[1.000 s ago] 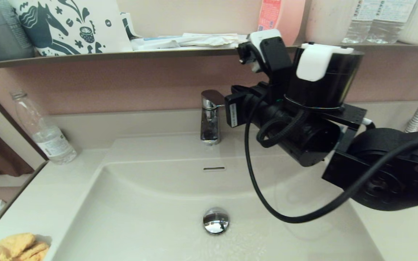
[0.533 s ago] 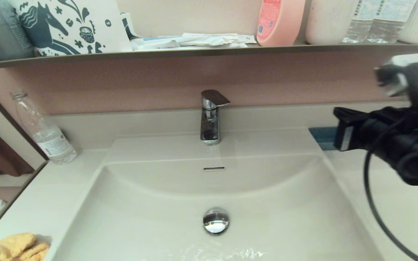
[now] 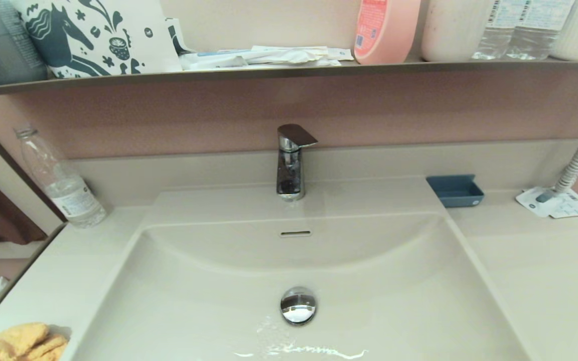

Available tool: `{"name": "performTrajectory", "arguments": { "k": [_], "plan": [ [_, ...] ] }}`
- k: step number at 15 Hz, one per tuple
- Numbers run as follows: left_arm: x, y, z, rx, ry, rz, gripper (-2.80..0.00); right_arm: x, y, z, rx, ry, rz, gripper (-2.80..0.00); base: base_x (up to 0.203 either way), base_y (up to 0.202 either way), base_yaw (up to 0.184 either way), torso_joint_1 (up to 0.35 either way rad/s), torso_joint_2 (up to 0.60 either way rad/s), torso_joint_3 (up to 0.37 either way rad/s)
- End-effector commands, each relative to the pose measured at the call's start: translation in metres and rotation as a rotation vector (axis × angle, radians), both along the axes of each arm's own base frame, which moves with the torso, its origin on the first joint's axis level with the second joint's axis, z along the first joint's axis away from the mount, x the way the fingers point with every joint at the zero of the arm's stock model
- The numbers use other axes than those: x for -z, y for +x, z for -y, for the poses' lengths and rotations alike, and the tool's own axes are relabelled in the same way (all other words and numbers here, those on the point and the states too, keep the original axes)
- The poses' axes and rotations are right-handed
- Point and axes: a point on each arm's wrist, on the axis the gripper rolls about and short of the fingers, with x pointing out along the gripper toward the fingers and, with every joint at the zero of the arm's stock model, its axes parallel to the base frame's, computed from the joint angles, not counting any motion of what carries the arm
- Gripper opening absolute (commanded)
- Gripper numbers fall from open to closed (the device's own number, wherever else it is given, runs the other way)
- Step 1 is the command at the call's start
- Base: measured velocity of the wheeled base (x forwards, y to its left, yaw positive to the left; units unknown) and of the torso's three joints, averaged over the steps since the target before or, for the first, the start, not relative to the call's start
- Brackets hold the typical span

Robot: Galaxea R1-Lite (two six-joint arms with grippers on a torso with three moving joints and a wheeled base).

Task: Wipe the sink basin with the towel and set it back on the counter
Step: Pick up the cloth

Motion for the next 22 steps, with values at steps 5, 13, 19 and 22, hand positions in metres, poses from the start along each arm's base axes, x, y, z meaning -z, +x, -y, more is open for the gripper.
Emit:
{"name": "performTrajectory", "arguments": {
  "k": [5,13,19,22],
  "plan": [
    [0.000,0.000,0.000,0.000,0.000,0.001,-2.80,0.034,-0.101,0.013,0.163,0.045,0.174,-2.80,0.000,0.000,0.000,0.000,0.00,0.000],
    [0.000,0.000,0.000,0.000,0.001,0.002,-2.80,0.139,-0.093,0.005,-0.079,0.019,-0.030,-2.80,0.000,0.000,0.000,0.000,0.00,0.000],
    [0.000,0.000,0.000,0.000,0.000,0.002,-2.80,0.179,-0.075,0.003,-0.168,-0.058,-0.158,-2.80,0.000,0.000,0.000,0.000,0.00,0.000],
    [0.000,0.000,0.000,0.000,0.001,0.002,-2.80,0.187,-0.072,0.001,-0.217,-0.127,-0.194,-2.80,0.000,0.000,0.000,0.000,0.00,0.000]
  ]
}}
